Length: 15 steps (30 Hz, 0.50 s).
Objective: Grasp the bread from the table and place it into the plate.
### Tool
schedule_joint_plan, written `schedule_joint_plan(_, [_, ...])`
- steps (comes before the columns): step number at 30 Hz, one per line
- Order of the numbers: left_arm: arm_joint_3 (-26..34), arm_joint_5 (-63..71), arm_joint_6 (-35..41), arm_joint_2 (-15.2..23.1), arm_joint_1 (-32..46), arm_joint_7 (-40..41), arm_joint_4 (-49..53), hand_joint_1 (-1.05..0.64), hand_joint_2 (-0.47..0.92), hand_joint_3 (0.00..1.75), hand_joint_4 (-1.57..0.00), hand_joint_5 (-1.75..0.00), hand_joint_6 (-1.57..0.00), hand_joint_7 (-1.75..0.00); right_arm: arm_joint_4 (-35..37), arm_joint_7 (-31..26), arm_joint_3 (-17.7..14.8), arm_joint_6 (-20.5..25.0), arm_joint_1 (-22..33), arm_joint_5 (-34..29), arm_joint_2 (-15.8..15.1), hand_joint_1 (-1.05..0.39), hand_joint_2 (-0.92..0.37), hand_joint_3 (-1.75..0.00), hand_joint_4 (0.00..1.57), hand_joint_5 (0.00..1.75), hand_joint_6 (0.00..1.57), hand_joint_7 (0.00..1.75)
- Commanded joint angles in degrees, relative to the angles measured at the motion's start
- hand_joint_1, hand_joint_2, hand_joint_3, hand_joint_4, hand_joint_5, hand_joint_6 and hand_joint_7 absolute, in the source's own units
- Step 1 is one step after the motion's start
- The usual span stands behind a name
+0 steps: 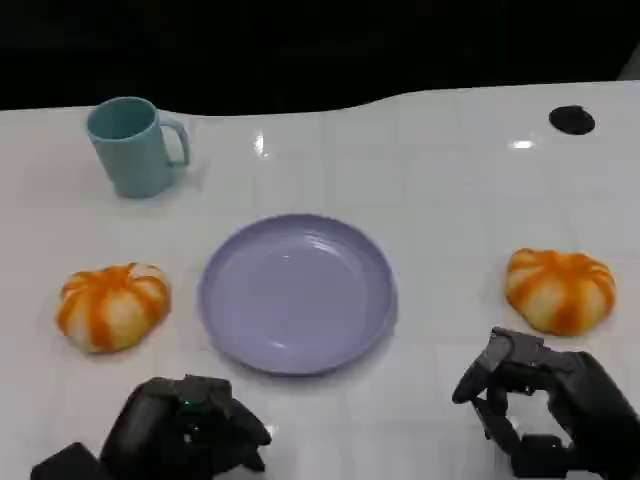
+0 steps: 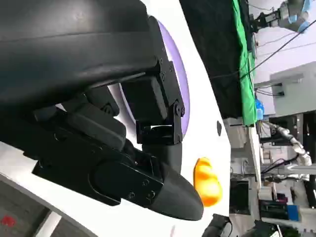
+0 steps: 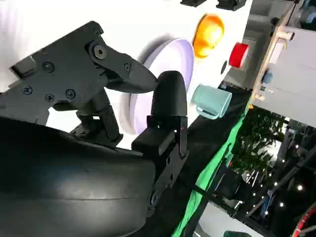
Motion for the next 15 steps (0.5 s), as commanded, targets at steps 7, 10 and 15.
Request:
schedule_joint_plan(7, [0.4, -0.7, 0.0, 0.5, 0.9, -0.1, -1.6, -1.05, 0.90, 0.00, -1.19, -1.01, -1.30, -0.68, -0.9, 0.5, -0.2, -0.2, 0.9, 0.6, -0.5, -0.21, -0.56, -1.02, 0.79, 1.66, 0.77, 1.29])
schedule_joint_plan(10, [0.3, 0.1, -0.4, 0.7, 0.9, 0.4, -1.5, -1.05, 0.91, 0.01, -1.19, -1.01, -1.29, -0.67, -1.2, 0.5, -0.3, 0.6, 0.9, 0.6, -0.6, -0.21, -0.56, -1.01, 0.81, 1.71, 0.77, 1.31])
schedule_joint_plan(15, [0.5, -0.3, -0.1, 0.7, 0.6, 0.0, -1.2, -1.05, 0.91, 0.00, -1.19, -1.01, -1.29, -0.68, -1.0, 0.4, -0.4, 0.3, 0.6, 0.2, -0.7, -0.19, -0.54, -1.09, 0.78, 1.67, 0.76, 1.30])
